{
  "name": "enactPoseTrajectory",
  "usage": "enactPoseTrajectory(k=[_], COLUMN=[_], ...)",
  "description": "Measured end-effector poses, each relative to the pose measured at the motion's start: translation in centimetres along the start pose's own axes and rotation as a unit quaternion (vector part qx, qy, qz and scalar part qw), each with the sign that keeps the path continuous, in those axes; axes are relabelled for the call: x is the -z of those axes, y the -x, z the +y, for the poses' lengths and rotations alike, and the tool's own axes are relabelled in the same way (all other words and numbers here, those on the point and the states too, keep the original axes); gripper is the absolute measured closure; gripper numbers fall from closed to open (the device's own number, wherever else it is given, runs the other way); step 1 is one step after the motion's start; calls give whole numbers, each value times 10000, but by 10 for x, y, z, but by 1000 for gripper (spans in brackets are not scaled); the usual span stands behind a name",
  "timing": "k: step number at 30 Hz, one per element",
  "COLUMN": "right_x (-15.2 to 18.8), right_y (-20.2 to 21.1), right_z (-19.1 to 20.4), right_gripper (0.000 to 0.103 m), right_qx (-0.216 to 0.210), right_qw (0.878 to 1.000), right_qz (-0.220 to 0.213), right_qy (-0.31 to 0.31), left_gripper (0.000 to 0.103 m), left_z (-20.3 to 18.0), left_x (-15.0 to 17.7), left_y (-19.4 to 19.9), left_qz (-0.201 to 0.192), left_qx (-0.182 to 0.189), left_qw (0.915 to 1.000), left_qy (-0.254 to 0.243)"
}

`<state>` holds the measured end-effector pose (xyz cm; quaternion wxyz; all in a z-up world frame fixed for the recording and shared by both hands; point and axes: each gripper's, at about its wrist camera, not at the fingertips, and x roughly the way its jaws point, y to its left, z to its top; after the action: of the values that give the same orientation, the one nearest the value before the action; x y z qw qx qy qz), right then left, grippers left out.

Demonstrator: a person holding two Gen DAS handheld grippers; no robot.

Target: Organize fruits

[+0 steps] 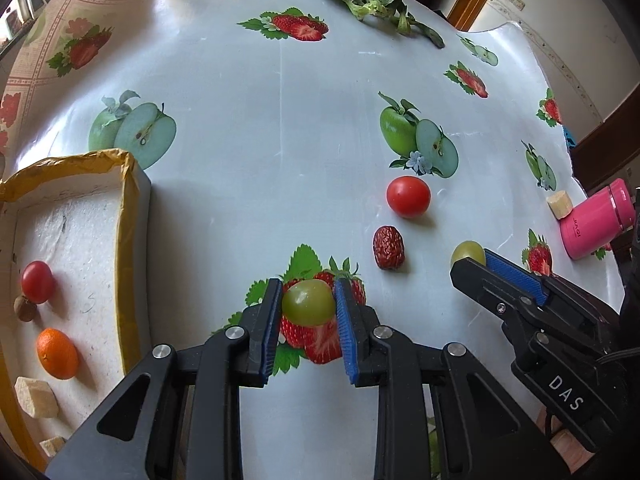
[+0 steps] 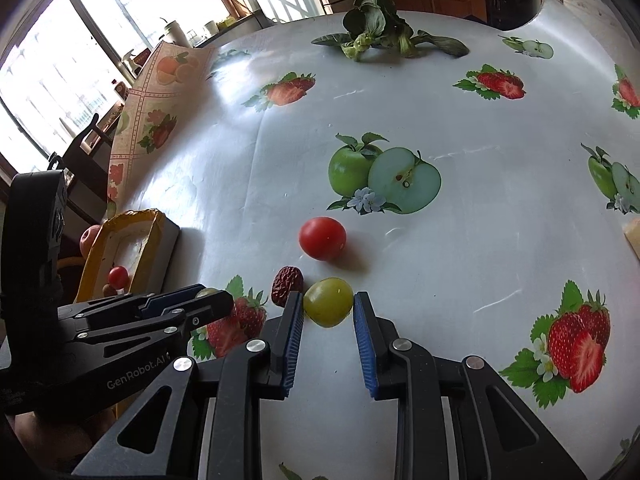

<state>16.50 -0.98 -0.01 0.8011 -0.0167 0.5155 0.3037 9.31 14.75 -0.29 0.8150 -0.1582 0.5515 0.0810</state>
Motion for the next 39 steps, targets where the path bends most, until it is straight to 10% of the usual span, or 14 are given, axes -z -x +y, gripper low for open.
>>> enactPoseTrajectory(k=[39], right_x=[49], right_y=[42], right_z=[129], right_gripper=[77], right_qx=[-434], right_qw=[9959], right_qz=[52], right_qy=[788], left_gripper=[79], left_z=[92], left_x=[84], left_y=[97], left_qz=[-440], left_qx=[-429], left_qw=[9971], left_qy=[460])
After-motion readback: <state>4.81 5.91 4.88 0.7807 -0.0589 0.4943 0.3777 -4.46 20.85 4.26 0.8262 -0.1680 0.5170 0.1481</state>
